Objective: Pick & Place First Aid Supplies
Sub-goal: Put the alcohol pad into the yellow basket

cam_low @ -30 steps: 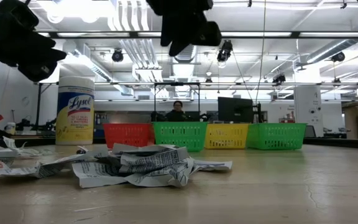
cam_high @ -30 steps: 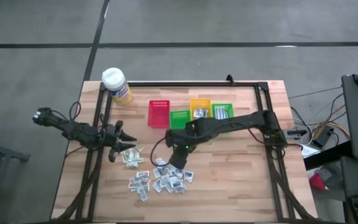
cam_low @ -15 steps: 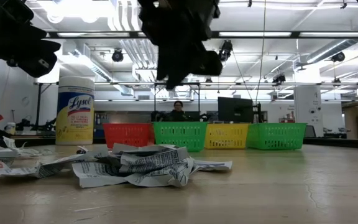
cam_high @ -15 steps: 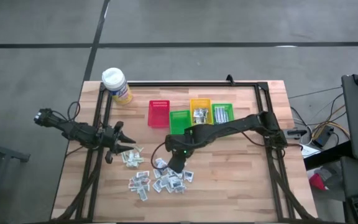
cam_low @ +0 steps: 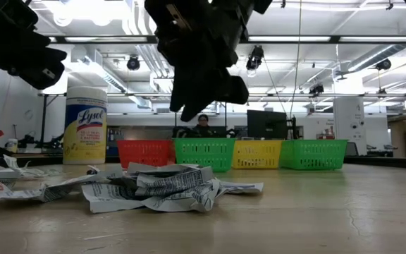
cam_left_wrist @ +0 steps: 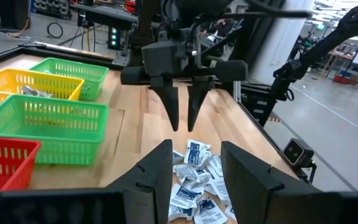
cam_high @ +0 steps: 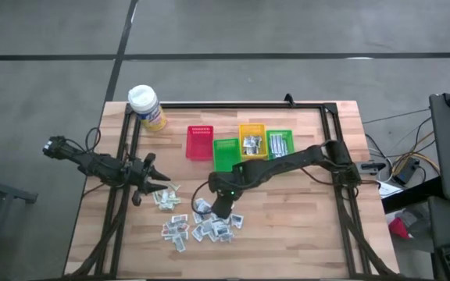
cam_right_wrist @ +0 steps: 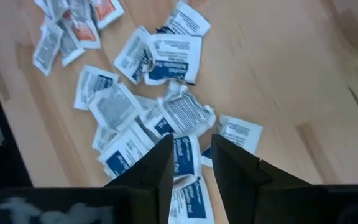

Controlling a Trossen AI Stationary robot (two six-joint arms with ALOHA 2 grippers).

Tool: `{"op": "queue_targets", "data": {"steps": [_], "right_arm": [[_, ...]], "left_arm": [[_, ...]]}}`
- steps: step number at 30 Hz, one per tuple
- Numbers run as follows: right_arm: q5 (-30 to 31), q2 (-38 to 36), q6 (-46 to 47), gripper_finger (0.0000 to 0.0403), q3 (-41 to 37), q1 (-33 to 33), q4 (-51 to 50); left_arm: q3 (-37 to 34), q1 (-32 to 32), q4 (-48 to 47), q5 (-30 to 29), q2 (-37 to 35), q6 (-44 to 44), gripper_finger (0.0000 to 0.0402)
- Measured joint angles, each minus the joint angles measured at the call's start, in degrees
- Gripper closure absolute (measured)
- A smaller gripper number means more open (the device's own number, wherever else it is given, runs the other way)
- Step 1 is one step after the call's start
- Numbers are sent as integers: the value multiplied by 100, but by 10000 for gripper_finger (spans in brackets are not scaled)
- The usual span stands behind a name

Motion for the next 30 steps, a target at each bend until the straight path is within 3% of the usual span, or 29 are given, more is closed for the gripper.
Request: {"op": "queue_targets", "data": {"steps": [19, 30], "right_arm": [[-354, 382, 146, 275, -93, -2, 312], [-195, 410, -232, 278, -103, -9, 240]], "left_arm": [[0, 0, -143, 306, -15, -74, 271], [0, 0, -174, 342, -20, -107, 271]]}}
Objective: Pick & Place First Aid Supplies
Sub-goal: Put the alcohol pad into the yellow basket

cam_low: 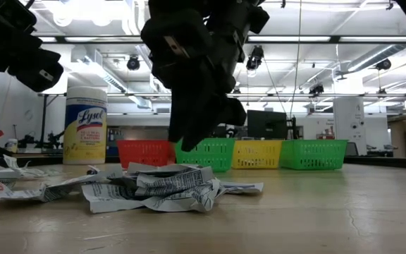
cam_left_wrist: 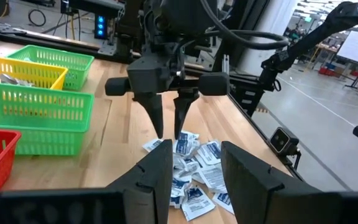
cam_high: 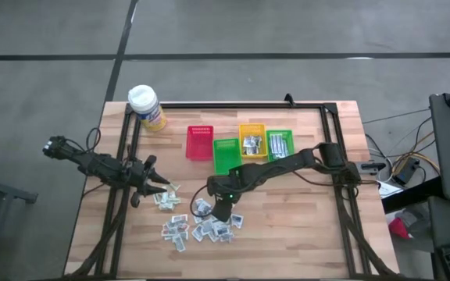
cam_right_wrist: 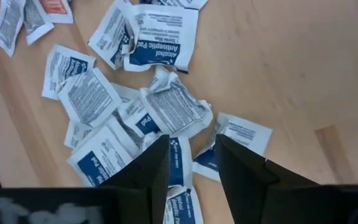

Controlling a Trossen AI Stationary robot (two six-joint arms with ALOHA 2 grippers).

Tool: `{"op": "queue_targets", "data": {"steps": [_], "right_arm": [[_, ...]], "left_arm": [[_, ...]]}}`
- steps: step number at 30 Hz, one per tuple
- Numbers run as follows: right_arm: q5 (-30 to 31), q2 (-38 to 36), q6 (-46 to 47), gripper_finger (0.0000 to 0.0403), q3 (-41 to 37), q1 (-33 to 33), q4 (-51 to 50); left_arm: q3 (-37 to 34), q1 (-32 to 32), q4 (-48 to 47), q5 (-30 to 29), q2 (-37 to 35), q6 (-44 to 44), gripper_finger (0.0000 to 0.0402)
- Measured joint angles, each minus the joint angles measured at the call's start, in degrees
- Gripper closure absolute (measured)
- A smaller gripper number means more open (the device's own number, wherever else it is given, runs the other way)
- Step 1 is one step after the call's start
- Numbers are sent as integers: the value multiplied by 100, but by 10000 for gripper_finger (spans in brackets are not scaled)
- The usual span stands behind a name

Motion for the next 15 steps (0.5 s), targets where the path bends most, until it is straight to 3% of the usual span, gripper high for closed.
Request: {"op": "queue_targets", "data": {"steps": [15], "right_arm": [[18, -9, -62, 282, -508, 4, -1]], "left_arm": [[0, 0, 2, -2, 0, -6, 271]]}}
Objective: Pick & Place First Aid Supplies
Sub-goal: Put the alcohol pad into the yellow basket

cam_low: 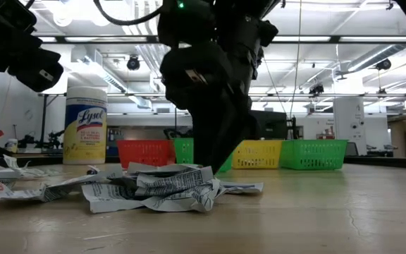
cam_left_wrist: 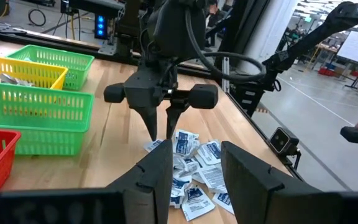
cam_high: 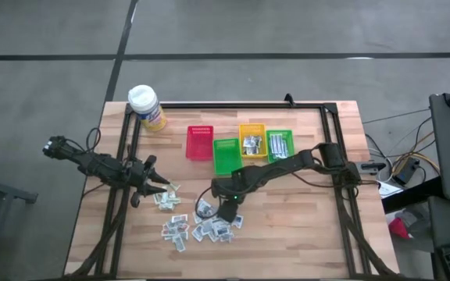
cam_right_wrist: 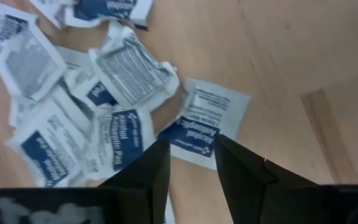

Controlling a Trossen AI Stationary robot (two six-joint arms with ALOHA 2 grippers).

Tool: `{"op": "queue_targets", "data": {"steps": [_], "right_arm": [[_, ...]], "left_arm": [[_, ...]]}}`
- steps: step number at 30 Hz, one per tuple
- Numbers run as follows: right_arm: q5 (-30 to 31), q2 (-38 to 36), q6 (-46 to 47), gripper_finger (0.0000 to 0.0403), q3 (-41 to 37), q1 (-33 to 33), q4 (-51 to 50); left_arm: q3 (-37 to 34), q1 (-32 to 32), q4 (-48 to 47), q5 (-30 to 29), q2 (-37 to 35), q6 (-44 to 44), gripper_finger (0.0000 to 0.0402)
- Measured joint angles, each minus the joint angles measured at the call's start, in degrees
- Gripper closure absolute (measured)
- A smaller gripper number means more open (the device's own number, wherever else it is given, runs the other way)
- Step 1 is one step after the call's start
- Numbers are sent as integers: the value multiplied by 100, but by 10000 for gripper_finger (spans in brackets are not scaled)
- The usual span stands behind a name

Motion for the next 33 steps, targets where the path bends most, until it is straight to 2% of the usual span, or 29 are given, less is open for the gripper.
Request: {"op": "queue_targets", "data": {"steps": [15, 27, 33], "right_arm": [[255, -20, -219, 280, -254, -22, 10], [384, -20, -293, 299, -242, -35, -53], [437, 11, -623, 306, -36, -22, -105]], "left_arm": [[0, 0, 0, 0, 0, -19, 271], [0, 2, 0, 0, 0, -12, 271], [0, 2, 0, 0, 0, -9, 271]]}}
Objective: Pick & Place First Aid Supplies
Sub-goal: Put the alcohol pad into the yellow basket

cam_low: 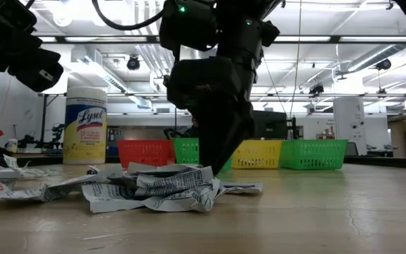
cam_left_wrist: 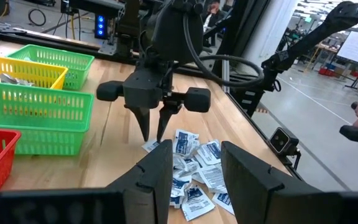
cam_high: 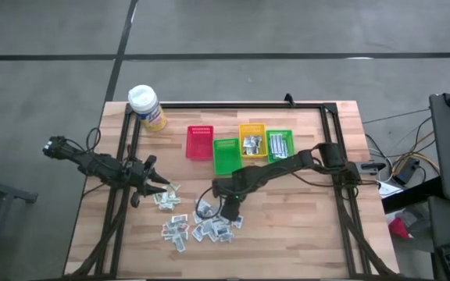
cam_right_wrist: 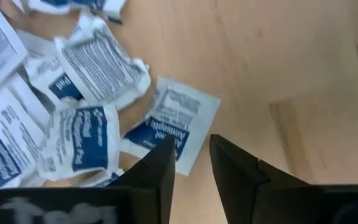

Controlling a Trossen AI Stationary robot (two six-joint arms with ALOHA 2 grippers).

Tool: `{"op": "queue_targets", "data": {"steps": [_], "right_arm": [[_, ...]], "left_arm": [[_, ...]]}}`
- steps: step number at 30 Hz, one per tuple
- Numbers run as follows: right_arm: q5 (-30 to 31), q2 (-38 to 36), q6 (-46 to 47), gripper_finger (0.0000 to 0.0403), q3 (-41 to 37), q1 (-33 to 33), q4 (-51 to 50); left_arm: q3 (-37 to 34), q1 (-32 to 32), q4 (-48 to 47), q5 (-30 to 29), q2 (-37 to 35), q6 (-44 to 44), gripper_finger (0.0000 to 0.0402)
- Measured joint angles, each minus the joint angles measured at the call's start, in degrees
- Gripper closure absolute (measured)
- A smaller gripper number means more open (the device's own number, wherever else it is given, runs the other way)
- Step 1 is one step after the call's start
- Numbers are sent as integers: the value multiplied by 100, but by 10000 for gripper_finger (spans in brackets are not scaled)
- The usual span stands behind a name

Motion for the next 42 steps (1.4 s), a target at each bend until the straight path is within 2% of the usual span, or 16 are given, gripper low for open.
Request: {"op": "queue_targets", "data": {"steps": [10, 20, 31, 42], "right_arm": [[-36, -17, -408, 305, 455, 2, 30], [-260, -17, -344, 293, 193, -12, 259], [-265, -24, -320, 305, -19, -15, 385], [-357, -42, -258, 298, -268, -20, 249]], "left_arm": [[0, 0, -2, 0, 2, 4, 271], [0, 0, -15, 0, 2, 28, 271], [0, 0, -19, 0, 2, 19, 271], [0, 0, -20, 0, 2, 13, 271]]}}
